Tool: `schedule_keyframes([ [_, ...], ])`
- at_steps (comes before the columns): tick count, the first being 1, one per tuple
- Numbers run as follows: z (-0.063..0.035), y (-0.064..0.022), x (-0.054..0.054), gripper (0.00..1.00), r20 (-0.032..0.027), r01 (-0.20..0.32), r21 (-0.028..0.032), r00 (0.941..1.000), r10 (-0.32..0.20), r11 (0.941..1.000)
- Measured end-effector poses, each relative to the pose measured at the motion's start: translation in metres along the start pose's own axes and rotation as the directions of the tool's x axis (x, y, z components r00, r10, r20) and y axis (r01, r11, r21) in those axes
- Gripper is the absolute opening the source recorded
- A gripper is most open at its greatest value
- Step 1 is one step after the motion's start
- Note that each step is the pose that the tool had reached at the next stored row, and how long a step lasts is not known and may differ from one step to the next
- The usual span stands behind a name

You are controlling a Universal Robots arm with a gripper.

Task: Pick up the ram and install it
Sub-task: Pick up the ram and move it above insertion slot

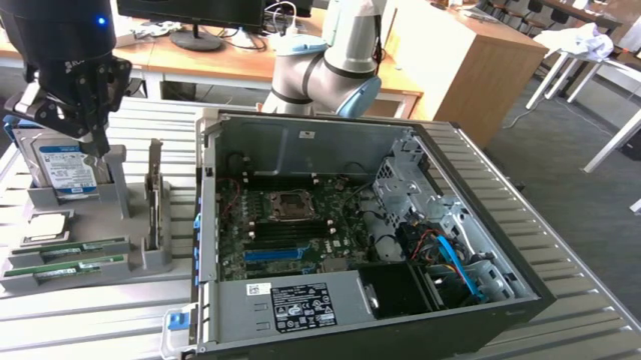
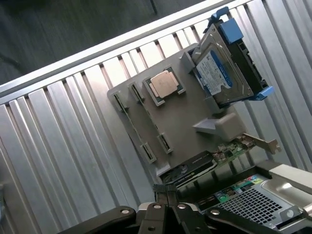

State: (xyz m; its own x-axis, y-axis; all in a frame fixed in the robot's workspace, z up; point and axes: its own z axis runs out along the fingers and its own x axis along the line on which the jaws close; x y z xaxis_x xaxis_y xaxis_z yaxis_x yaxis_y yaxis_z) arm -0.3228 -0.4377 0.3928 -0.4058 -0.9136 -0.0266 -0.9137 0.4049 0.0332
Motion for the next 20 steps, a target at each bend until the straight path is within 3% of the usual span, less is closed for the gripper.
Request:
schedule_keyframes([
  [9,0.0001,0.0,0.0,0.1,-0.0035,0.112,-0.0032,0.9937,-0.112,0.9937],
  [20,0.0003,0.0,0.0,0.1,-0.0069,0.229,-0.007,0.9733,-0.229,0.9734],
])
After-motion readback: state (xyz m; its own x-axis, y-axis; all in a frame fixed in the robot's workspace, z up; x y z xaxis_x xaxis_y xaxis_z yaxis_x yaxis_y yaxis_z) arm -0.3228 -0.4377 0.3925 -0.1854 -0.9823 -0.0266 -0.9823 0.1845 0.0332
